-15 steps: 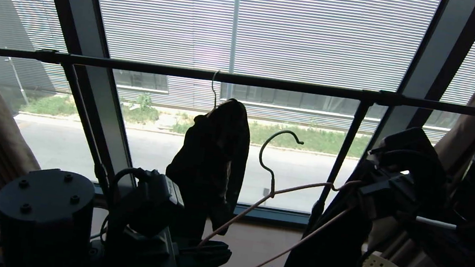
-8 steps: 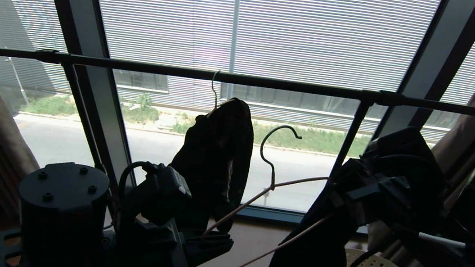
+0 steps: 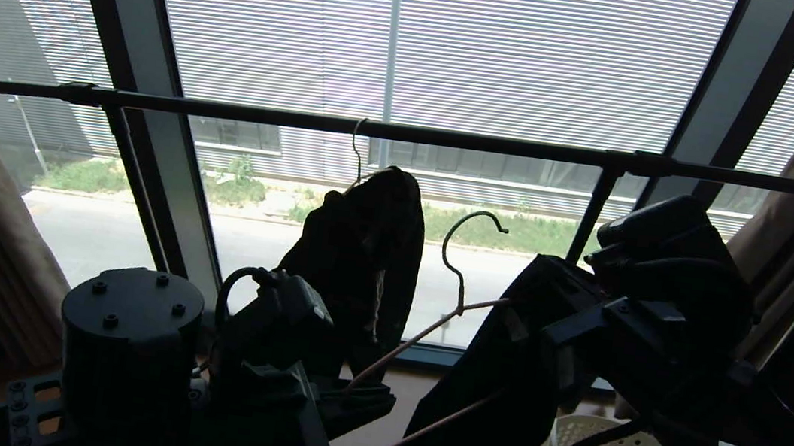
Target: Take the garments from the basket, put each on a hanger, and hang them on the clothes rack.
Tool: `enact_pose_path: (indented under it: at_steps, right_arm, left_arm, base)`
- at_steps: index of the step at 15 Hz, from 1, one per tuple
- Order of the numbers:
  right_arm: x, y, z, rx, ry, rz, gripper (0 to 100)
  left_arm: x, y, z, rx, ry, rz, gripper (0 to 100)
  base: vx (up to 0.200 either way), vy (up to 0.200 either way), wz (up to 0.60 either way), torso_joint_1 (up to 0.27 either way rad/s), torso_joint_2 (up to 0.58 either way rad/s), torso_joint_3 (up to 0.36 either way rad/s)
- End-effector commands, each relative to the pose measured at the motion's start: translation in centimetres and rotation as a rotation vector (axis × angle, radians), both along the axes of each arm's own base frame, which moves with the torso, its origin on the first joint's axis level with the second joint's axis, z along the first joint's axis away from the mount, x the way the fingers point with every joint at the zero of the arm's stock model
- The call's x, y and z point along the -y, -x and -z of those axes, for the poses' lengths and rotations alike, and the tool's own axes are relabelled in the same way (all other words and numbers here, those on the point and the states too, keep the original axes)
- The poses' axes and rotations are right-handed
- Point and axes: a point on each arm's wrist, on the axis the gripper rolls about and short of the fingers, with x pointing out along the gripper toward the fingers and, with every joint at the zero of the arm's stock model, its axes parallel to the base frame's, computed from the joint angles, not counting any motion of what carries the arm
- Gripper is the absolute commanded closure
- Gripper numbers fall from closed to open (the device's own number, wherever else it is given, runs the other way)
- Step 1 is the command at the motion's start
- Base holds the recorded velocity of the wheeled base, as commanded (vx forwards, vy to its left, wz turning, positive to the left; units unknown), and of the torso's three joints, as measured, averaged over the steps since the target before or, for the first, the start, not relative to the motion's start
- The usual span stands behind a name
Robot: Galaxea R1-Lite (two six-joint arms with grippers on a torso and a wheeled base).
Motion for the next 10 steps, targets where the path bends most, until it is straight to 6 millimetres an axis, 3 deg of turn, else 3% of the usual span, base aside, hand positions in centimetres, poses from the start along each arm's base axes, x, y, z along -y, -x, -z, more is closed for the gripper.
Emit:
enact_pose_path:
  at_steps: [1,5,10]
  right_arm:
    - [-1.4,0.9,-0.7,0.0,-0.052,-0.057,100]
    - [-2.7,1.9,-1.4,-0.018,-0.151,-0.11,100]
    - [-4.1,2.1,-0.9,-0.032,-0.135,-0.138,100]
  left_arm:
    - [0.0,-0.1,0.0,0.0,0.0,-0.002,100]
    - [-0.4,-0.4,0.0,0.002,0.0,-0.021,100]
    - [-0.4,-0.7,-0.1,0.004,0.002,-0.029,100]
  base:
    - [0.0,0.0,0.0,0.0,0.0,0.0]
    - [0.0,0.0,0.0,0.0,0.0,0.0]
    - [0.0,0.0,0.0,0.0,0.0,0.0]
